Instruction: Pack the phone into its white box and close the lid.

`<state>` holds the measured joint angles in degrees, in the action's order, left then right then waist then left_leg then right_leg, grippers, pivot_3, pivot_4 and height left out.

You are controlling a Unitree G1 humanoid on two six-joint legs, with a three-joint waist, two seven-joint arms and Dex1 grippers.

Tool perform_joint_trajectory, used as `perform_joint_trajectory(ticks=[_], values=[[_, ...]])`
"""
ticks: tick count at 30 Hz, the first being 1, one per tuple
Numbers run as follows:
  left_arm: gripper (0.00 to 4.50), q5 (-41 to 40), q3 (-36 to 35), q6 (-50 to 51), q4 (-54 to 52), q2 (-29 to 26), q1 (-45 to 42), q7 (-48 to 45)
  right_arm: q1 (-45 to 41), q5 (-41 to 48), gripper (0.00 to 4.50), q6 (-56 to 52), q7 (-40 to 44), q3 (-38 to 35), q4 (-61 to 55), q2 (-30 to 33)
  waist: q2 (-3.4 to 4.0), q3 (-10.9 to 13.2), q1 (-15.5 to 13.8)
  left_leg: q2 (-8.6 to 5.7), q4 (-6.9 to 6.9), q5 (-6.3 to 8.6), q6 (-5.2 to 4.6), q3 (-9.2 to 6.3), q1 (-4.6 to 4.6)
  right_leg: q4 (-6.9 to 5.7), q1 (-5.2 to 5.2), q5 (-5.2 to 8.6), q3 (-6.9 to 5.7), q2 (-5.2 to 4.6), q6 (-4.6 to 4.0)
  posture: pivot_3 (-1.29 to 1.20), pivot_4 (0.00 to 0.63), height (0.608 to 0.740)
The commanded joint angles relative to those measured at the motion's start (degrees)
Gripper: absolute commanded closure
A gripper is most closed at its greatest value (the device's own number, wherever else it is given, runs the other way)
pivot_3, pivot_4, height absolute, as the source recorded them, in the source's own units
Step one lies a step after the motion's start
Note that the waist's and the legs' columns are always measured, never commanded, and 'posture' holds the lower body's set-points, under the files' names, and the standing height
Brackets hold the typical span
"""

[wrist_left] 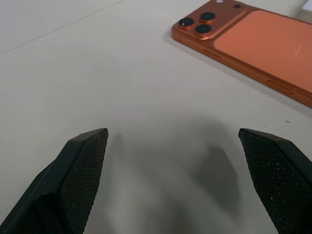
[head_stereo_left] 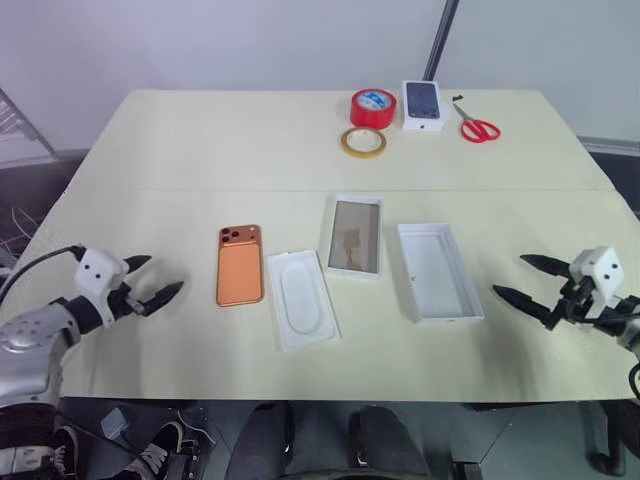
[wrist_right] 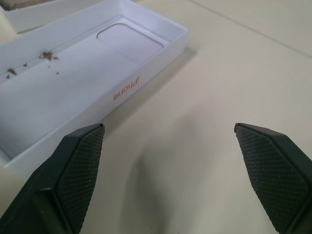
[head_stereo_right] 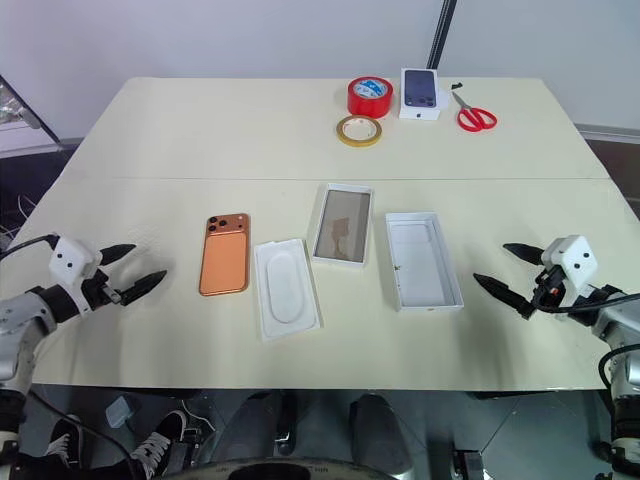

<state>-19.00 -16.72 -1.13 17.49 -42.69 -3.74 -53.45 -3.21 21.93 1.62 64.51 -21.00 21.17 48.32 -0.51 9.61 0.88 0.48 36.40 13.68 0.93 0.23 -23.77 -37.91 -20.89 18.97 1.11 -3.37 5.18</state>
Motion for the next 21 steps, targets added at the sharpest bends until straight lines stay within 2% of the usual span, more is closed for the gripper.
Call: perform_joint_trajectory(ticks=[1,8,14,18,21], values=[[0.00,-2.10,-2.16,0.38,-3.35,0.17,0.48,0.18,-0.07,0.40,0.05,0.86,0.35,-1.40,0.03,1.10,0.00,0.00,0.00,0.00,0.00,0.00,0.00,0.00,0.00,0.00,0.00,0.00,0.00,0.00,0.00,0.00,0.150,0.740],[0.00,0.06,-1.15,-2.18,-4.80,0.00,1.46,0.20,0.06,-0.19,0.05,1.05,0.76,-1.35,-0.06,1.32,0.00,0.00,-0.01,0.00,-0.02,-0.01,0.01,0.01,0.01,0.00,0.00,0.00,0.00,0.00,0.00,0.00,0.150,0.740],[0.00,-2.62,-1.78,-4.24,-7.23,0.97,2.39,-2.37,0.12,-0.42,0.05,1.09,0.76,-1.51,-0.37,1.56,0.00,0.00,0.01,0.00,-0.04,-0.01,0.01,0.02,0.01,0.01,-0.01,0.00,0.01,0.00,0.00,0.00,0.150,0.740],[0.00,0.17,0.95,0.54,-8.56,-0.08,1.71,-0.13,-0.29,-0.62,0.05,1.12,0.66,-1.22,-0.88,1.51,0.00,0.00,-0.01,0.00,-0.05,-0.01,0.01,0.03,0.02,0.02,0.00,0.00,0.01,0.00,-0.01,0.00,0.150,0.740],[0.00,-1.70,1.32,5.86,-11.45,1.18,1.45,1.56,-0.85,0.68,0.05,-1.32,1.41,-0.57,-3.12,1.44,0.00,0.00,-0.02,0.00,-0.05,-0.01,0.01,0.03,0.02,0.02,0.02,0.00,0.01,0.00,0.00,0.00,0.150,0.740]])
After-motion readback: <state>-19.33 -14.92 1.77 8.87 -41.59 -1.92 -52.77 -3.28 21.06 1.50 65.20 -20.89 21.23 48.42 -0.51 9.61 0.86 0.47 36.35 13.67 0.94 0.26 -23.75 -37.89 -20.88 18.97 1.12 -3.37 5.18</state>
